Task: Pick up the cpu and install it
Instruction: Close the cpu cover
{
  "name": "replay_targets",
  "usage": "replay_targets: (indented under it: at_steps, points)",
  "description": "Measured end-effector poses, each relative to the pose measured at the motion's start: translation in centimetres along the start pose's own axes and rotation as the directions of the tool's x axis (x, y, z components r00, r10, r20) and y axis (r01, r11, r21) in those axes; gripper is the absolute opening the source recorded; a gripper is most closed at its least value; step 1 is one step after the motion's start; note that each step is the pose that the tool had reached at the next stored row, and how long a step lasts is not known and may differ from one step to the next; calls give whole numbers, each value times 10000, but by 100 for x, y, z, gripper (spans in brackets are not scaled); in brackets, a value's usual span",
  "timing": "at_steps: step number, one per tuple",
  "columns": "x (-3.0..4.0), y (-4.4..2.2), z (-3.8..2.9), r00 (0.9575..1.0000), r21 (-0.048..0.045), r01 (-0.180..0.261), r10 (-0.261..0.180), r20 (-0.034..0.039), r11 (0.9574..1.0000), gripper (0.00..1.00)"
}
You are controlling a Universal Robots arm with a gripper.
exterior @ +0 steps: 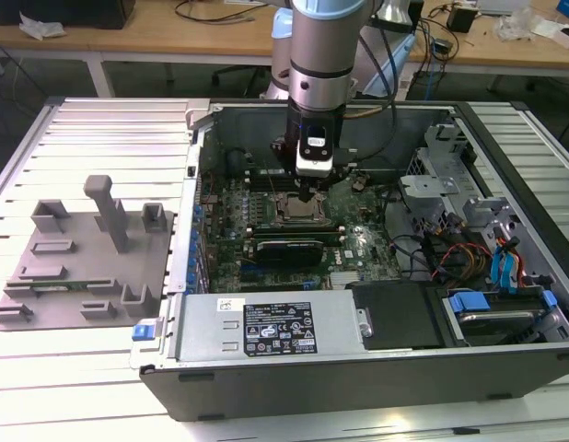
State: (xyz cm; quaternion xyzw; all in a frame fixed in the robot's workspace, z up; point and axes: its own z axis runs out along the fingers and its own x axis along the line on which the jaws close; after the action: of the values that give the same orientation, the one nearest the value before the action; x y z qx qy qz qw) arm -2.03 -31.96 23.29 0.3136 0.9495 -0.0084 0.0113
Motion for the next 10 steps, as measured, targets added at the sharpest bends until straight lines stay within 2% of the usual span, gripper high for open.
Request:
replay_targets:
  at_steps: [2,3,5,8,10]
  points:
    - [0,0,1,9993,-10,386,-386,4,9993,11]
    - [0,0,3,9960,-23,897,-897,9,9960,11]
    - [0,0,5,9910,-35,1340,-1340,14,9910,11]
    - [0,0,7,9803,-51,1974,-1973,23,9803,11]
    - [0,0,9,9708,-61,2400,-2400,29,9708,11]
